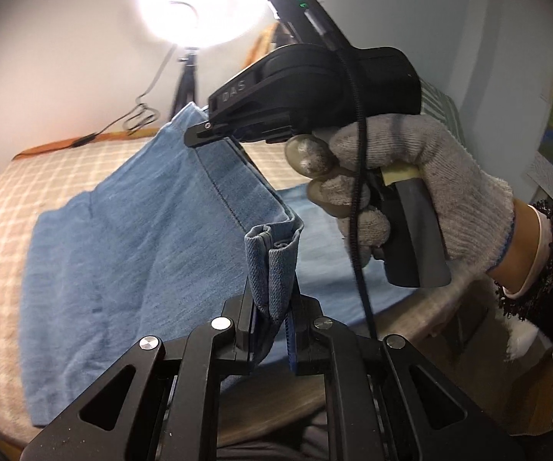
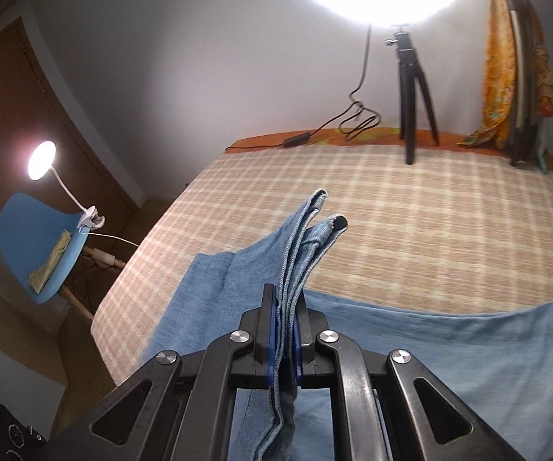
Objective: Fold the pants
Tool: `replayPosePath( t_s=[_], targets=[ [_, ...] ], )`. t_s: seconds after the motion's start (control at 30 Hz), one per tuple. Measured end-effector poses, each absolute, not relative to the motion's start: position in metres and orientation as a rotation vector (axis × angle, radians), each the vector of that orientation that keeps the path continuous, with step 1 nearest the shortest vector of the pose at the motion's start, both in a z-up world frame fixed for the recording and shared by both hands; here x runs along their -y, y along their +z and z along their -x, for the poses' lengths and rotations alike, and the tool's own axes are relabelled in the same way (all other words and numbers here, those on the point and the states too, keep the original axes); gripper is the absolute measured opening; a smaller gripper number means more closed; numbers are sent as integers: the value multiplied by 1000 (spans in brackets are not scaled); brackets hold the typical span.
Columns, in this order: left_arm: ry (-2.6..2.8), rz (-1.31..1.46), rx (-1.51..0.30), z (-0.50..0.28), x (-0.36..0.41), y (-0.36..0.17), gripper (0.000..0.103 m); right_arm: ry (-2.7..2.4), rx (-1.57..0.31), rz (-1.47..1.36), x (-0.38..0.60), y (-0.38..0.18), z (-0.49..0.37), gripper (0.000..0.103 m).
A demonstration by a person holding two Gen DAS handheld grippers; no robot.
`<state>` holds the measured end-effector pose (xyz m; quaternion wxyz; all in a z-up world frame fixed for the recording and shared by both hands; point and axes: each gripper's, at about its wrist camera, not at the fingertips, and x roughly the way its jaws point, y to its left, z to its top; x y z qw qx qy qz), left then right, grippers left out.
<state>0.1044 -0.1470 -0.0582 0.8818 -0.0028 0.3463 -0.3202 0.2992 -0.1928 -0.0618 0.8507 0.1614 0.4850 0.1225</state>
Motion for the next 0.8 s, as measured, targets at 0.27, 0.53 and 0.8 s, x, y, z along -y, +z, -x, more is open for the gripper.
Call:
replayPosePath(
  t_s=[0.27,0.53,0.8],
  targets=[
    [-725,-42,-708,-94,177,-51,10,195,-1013,-340,235,-56,-279,4],
    [-778,-92,-699,-90,209,-48,10,147,-993,-334,271,-43,-261,4],
    [-822,-132,-700,-89,235,-48,9,102,-975,-335,302,-35,-243,4]
  ],
)
